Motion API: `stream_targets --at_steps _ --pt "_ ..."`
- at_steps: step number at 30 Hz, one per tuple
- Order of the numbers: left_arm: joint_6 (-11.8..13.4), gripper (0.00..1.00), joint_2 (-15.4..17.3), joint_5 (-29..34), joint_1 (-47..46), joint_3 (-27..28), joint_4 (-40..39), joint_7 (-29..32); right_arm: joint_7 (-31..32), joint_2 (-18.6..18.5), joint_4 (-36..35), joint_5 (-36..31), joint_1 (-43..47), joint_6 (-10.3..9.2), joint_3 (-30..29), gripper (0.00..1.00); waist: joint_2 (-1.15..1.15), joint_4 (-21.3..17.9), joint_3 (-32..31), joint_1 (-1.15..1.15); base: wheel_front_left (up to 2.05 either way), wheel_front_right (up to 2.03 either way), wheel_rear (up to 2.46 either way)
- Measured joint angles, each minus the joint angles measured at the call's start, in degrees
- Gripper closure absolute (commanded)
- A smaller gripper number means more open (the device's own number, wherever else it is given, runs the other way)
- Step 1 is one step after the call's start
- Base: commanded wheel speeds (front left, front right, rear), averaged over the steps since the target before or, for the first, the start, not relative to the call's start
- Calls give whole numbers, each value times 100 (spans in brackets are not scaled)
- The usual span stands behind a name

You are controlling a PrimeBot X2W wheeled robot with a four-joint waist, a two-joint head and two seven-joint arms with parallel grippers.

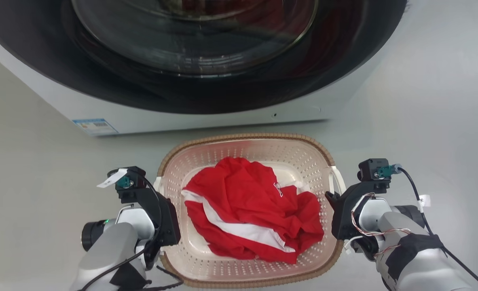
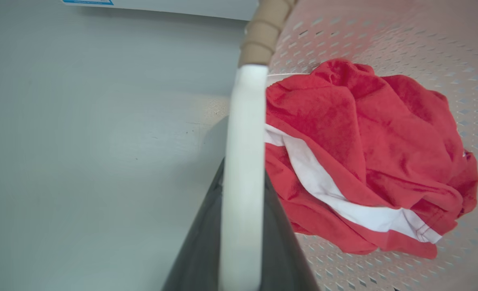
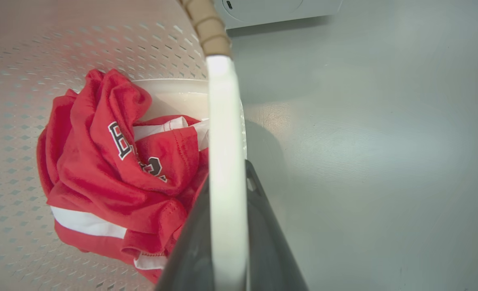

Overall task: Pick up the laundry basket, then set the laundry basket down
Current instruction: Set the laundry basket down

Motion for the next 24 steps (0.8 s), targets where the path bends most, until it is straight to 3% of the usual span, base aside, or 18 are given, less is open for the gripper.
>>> stream_targets --at_steps 24 --pt "142 100 60 -7 -544 -356 -200 -824 -706 -96 32 -230 -681 1 115 100 0 64 1722 0 0 0 0"
